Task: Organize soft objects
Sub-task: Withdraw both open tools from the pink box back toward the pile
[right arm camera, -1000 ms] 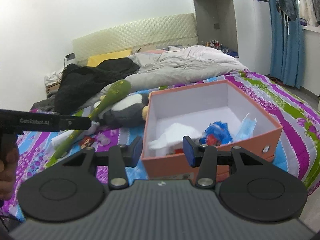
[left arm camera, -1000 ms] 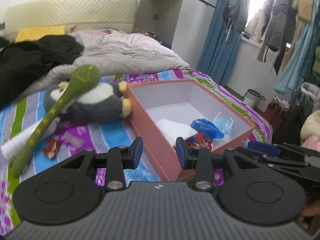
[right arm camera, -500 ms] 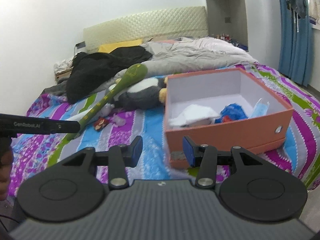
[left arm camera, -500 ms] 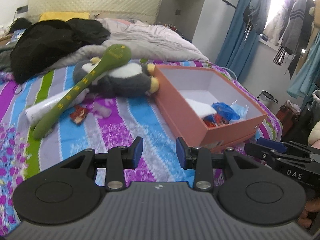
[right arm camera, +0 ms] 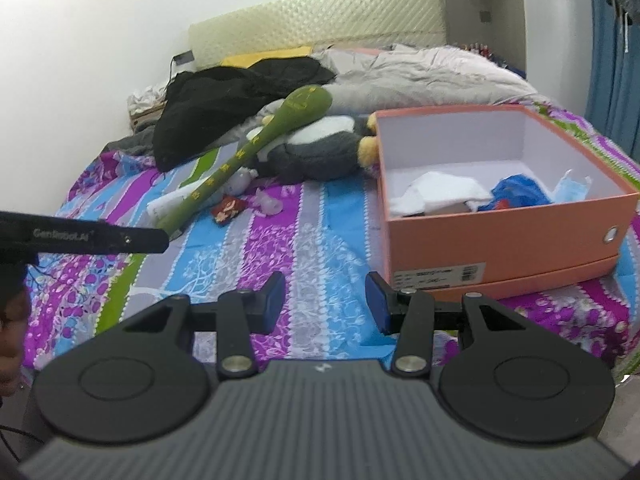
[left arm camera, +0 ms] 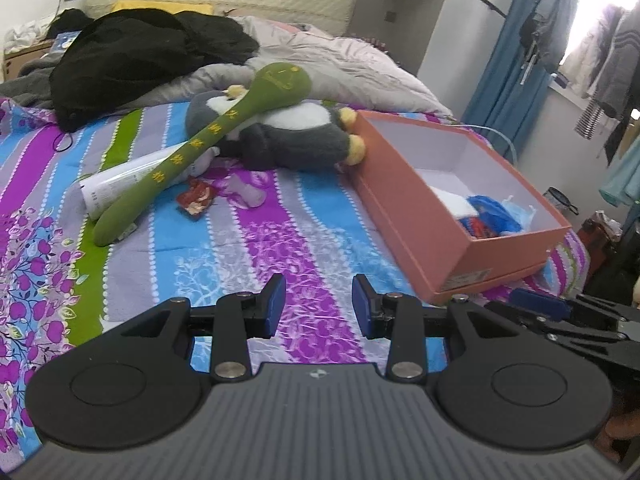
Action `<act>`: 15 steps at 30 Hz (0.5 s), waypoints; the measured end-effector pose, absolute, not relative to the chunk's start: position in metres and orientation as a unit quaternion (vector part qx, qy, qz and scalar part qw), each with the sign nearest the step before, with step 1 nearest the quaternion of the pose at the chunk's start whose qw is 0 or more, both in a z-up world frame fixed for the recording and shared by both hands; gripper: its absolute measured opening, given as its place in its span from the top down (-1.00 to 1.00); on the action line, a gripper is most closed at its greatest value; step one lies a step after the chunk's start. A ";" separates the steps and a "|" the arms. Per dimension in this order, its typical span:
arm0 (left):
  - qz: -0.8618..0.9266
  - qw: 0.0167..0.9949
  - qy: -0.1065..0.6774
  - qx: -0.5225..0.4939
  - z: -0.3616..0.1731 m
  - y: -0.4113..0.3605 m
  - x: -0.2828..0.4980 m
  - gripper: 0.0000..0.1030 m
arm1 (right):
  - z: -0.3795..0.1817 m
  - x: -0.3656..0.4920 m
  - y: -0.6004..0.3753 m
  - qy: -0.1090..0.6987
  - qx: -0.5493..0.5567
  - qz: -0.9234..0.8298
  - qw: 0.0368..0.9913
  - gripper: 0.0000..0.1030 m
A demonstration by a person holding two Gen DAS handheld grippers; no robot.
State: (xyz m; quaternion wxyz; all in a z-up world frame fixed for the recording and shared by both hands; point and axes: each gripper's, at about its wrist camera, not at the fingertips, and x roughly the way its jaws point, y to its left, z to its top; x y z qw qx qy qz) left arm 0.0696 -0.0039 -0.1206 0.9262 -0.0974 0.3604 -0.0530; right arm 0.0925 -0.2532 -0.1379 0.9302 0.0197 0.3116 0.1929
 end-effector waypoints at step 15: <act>-0.004 0.915 0.389 -0.112 -0.172 0.037 0.123 0.19 | -0.166 0.158 -0.211 0.333 0.006 0.226 0.915 0.09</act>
